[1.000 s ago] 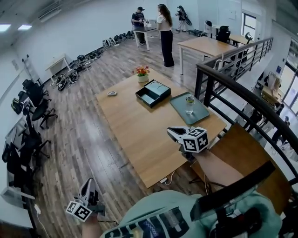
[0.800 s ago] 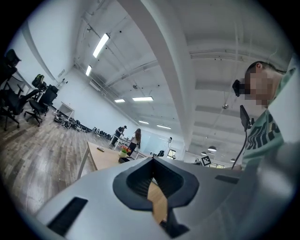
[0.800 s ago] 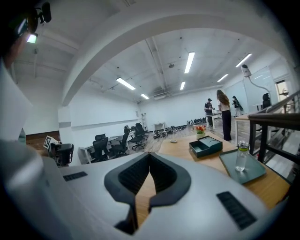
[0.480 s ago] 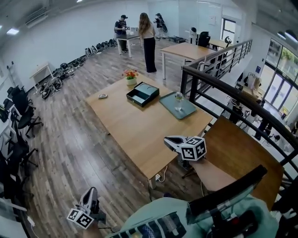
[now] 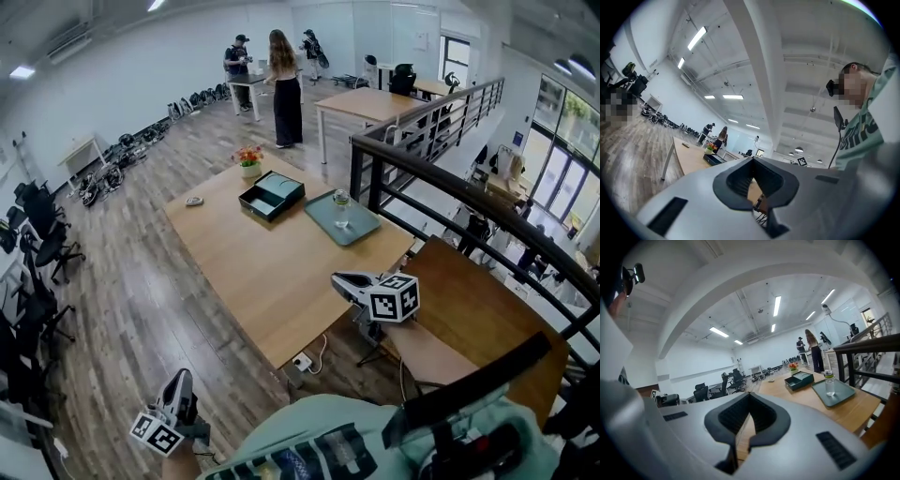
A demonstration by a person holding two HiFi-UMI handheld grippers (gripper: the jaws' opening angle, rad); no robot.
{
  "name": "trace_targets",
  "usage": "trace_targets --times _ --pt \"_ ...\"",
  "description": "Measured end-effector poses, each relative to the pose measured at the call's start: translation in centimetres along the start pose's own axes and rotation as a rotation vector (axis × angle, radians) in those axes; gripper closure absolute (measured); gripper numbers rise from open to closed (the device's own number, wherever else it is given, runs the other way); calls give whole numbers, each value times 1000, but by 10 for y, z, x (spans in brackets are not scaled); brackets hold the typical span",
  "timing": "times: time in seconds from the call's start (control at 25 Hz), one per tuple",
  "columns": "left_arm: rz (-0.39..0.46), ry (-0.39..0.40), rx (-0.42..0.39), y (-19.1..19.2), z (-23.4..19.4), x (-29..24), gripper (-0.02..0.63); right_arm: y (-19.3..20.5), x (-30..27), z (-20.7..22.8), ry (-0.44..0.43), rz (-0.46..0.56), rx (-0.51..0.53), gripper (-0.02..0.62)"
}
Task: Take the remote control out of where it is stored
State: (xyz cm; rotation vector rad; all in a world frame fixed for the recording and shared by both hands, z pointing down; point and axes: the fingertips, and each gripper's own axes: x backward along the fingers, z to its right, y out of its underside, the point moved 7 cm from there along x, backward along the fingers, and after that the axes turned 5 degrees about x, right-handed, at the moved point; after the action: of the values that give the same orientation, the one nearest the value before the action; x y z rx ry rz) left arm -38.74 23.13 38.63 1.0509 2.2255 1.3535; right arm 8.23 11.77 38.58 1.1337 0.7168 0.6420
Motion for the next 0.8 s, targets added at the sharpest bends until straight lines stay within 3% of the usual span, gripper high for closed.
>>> trace_targets --times 0.08,0.2,0.44,0.64,0.8 --pt "24 -15 -6 10 18 -21 602 -5 13 19 -37 -7 19 589" --pt "63 -38 55 35 52 -66 601 -20 37 57 -93 -9 31 589" --pt "6 -27 34 72 127 -160 603 -38 82 131 -194 6 26 589" --pt "-51 -73 -13 83 169 -185 601 -34 101 172 -248 19 3 589" --pt "-73 -104 -37 76 181 -189 602 -28 97 176 -287 30 -22 589"
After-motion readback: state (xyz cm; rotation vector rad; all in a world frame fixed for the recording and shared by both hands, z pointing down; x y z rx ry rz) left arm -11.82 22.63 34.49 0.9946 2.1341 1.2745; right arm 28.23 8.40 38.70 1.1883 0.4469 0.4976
